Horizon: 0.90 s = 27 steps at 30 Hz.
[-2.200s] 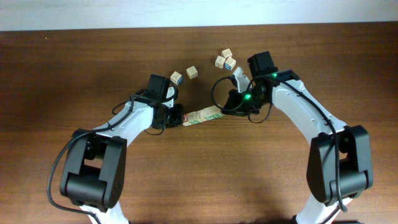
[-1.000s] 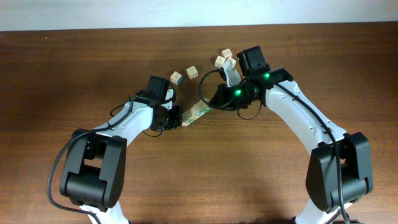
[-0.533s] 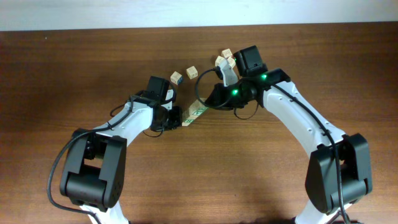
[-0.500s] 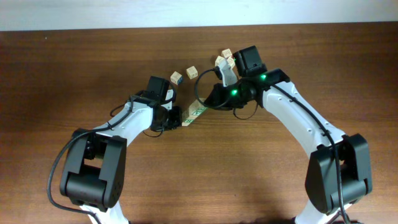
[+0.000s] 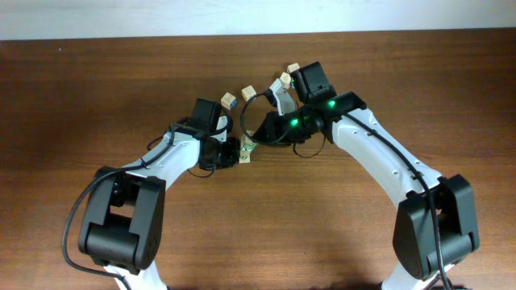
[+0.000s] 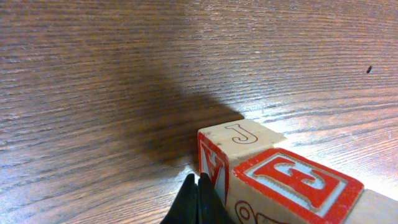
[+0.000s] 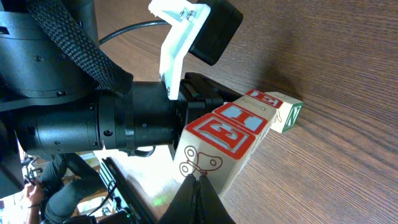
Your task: Rotate 5 blocks
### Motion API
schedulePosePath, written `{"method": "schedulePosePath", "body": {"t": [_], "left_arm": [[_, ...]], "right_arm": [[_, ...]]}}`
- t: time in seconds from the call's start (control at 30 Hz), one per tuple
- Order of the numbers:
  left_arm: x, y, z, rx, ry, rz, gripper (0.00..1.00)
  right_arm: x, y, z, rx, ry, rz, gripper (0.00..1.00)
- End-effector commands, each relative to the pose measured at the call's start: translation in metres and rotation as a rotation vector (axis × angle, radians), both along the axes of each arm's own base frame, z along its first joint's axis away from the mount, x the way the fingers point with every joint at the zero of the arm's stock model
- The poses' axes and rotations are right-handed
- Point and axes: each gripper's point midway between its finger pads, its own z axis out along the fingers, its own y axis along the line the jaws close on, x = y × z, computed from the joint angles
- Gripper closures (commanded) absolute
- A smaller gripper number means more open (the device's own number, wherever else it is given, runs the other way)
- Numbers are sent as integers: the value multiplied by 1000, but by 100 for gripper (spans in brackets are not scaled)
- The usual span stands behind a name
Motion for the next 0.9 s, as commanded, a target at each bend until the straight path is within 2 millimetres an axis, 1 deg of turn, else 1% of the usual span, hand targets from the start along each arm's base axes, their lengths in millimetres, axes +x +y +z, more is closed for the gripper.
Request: {"method": "schedulePosePath", "body": {"t": [0.0,0.33,0.47,0.87], "left_arm": [[-10,-29,8,-107,25,-73,100],[-10,-28,8,-106,24,-73,100],[-10,-29,8,-107,25,-73,100],[-10,-28,8,-107,24,-71,100]], "right_arm": [[-5,-1,-39,-96,44,-8,96],[-1,0,-36,-113,21,-12,96],[-3,8,-34,-146,-12,6,96],[-2,12,-37,-189,-48,5,96]]}}
